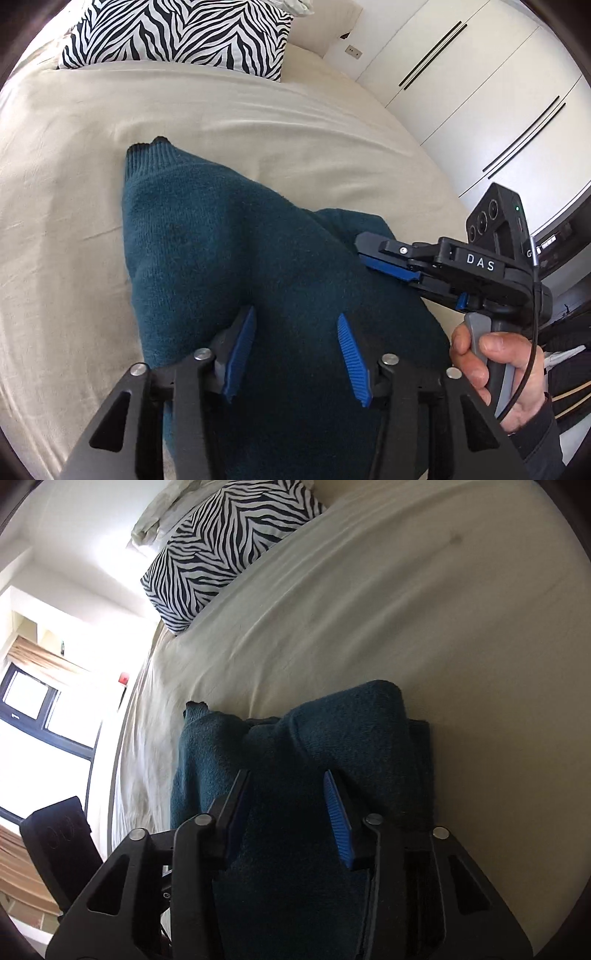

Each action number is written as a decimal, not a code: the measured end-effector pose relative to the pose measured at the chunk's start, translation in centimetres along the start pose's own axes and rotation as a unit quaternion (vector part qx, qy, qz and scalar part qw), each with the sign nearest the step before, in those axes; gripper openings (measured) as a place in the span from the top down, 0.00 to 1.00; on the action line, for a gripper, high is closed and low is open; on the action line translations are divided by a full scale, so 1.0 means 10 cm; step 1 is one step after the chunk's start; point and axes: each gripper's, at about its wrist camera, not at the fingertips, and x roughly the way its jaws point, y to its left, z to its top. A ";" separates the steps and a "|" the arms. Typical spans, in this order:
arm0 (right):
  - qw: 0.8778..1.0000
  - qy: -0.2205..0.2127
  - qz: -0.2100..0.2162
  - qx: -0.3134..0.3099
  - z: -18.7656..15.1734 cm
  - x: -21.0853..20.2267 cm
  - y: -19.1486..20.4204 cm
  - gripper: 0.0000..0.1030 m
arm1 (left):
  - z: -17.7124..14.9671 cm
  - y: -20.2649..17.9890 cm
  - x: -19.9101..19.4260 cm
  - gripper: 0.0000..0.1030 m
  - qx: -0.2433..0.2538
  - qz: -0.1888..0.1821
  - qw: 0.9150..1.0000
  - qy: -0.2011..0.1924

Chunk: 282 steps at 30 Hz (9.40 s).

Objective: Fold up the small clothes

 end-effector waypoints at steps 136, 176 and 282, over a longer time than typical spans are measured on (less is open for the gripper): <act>0.929 -0.133 -0.271 -0.215 -4.22 -2.10 2.78 0.01 | -3.08 0.01 -3.33 0.00 -0.022 0.342 0.927 -0.150; 0.930 -0.103 -0.278 -0.216 -4.26 -1.88 2.68 0.01 | -3.12 0.11 -3.19 0.00 -0.052 0.312 0.941 -0.120; 0.932 -0.088 -0.277 -0.216 -4.33 -1.84 2.47 0.01 | -3.19 0.28 -3.22 0.00 -0.050 0.323 0.938 -0.116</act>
